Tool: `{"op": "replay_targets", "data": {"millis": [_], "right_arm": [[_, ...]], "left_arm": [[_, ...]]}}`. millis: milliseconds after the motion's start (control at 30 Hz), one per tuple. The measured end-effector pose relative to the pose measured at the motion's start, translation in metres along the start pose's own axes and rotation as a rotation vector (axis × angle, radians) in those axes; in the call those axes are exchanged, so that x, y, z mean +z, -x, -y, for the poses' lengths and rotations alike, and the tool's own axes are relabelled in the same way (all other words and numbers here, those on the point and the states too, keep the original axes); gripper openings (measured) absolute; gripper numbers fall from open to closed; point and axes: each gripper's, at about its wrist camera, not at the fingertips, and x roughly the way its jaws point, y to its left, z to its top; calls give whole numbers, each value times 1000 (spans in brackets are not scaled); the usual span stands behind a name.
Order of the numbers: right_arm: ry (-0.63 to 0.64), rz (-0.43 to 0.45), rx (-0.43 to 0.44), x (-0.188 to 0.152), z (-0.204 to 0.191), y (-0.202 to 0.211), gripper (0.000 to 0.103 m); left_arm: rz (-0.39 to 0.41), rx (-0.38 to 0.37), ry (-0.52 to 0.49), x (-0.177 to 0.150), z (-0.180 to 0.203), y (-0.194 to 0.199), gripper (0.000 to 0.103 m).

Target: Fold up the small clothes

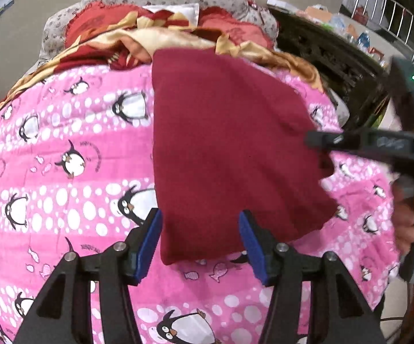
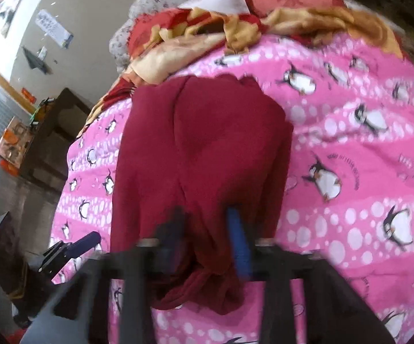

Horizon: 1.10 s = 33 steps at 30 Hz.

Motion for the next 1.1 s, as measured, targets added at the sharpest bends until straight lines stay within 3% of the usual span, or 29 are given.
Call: {"op": "replay_targets", "data": {"millis": [67,133,167,233,333,400,433,500,700,733,767,833,967,1100], "right_arm": [[62,42,-62,-2,0,12,23],[76,30,-159,-2,10,6,14],[71,18,-202,-3,17,1,14],[28,-14,-163,-6,29,-5,14],[19,52,-120,-9,25,19,15],[38,90,-111,-8,16,35,22],[48,110,-84,-7,9,43,30],[81,120,-20,-8,-10,51,35],[268,25,-8,-33,-60,22,35],[287,5,-28,-39,-61,15,33],[298,-18,-67,-47,-59,6,24],[277,-67,-160,-61,-44,-12,18],[171,-63,-96,-68,-17,-7,18],[179,-21,-93,-58,-20,23,19]], "left_arm": [[-19,-1,1,-4,0,-8,59],[-33,1,5,-7,0,-16,59],[-40,2,6,-8,-1,-19,59],[-39,3,7,-8,-1,-17,59],[-10,7,14,-4,-4,-2,59],[21,8,17,1,-5,8,59],[33,10,18,3,-5,10,59],[53,18,17,7,-5,13,59],[3,31,21,9,-1,-8,59],[-11,34,17,7,-1,-13,59],[-24,34,18,4,-1,-17,59],[-31,15,32,1,-3,-21,60],[-26,14,36,1,-5,-18,62],[39,30,40,10,-8,0,62]]}}
